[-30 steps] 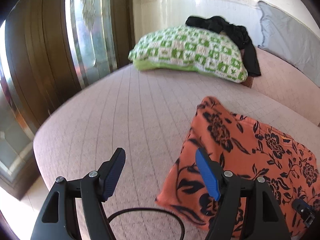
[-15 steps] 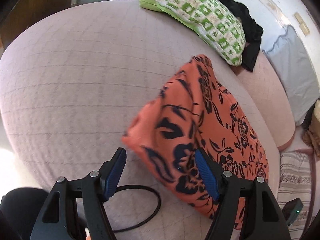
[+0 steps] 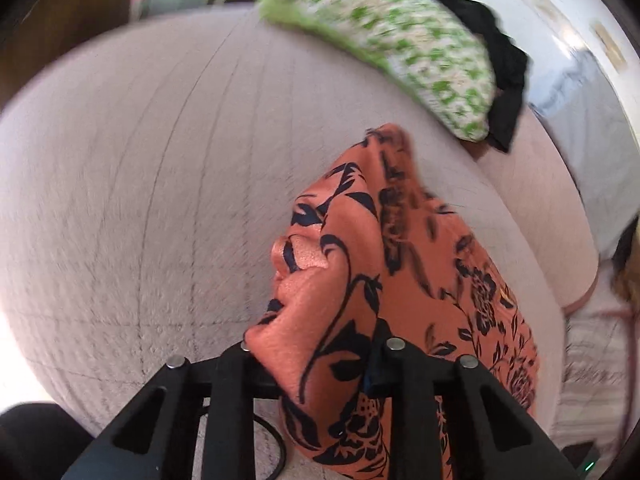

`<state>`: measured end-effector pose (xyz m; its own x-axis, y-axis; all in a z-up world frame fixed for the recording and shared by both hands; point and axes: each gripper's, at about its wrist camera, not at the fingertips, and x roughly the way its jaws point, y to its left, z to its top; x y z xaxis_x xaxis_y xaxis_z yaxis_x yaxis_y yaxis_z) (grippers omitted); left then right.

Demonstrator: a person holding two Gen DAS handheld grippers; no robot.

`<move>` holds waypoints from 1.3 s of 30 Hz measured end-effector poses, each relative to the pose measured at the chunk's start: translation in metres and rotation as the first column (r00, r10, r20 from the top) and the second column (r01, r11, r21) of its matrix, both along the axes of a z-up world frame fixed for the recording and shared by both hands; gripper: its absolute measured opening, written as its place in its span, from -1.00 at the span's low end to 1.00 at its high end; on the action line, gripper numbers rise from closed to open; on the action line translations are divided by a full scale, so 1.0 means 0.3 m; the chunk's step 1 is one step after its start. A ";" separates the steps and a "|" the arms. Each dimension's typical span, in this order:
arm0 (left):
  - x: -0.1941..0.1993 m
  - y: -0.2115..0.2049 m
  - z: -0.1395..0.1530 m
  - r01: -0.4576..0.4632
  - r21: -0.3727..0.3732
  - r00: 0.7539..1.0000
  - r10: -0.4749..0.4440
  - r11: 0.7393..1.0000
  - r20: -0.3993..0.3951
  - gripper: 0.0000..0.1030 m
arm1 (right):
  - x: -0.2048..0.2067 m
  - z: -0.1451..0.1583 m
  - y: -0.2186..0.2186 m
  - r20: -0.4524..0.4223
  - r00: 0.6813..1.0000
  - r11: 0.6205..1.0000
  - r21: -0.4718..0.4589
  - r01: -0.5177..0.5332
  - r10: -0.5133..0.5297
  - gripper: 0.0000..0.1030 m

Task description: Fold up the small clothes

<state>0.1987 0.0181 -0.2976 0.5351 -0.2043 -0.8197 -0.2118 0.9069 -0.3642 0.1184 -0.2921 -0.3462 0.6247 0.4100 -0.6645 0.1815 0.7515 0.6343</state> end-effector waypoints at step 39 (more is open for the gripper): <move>-0.224 -0.548 0.003 0.483 0.433 0.858 -0.511 0.761 -0.060 0.55 | 0.051 -0.015 -0.194 0.005 0.996 0.967 0.237 0.088 -0.092 0.39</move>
<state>0.1314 -0.1464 -0.2968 0.5037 -0.1002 -0.8580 0.3206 0.9440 0.0780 0.1337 -0.3504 -0.3507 0.6762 0.4956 -0.5451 0.2301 0.5608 0.7953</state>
